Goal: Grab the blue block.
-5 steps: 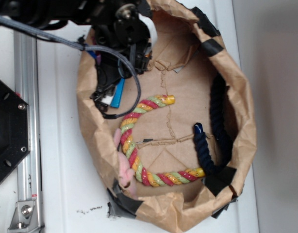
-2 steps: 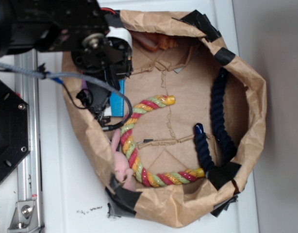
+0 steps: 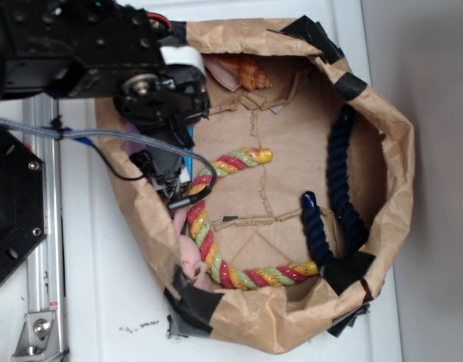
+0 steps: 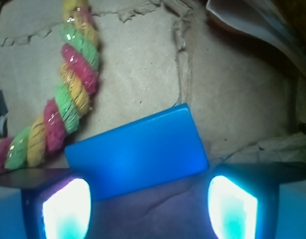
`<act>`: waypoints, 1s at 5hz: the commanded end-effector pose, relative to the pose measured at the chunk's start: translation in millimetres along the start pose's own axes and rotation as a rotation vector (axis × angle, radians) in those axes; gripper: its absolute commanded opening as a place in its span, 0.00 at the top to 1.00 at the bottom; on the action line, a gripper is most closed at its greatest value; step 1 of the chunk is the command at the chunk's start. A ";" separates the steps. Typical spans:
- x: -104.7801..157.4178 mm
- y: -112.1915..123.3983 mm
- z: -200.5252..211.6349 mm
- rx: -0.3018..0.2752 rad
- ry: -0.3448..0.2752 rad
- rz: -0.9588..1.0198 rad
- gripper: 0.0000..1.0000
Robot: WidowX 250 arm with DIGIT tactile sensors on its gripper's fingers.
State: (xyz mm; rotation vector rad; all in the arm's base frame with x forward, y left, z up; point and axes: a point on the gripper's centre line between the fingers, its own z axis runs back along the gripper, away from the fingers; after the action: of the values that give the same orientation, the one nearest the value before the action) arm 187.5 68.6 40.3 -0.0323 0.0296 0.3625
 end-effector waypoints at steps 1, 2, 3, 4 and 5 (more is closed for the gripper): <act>10.6 -13.5 -4.6 -0.016 0.017 0.107 0.00; 11.3 -6.8 -9.1 -0.133 0.135 0.307 0.00; 9.7 -4.4 -15.7 -0.103 0.069 0.453 0.00; 9.3 -4.9 -30.4 -0.090 0.027 0.503 0.00; 9.5 -10.5 -39.1 -0.072 0.017 0.497 0.00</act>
State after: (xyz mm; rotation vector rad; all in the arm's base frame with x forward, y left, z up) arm 202.4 69.3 14.3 -0.1024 -0.0044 0.8350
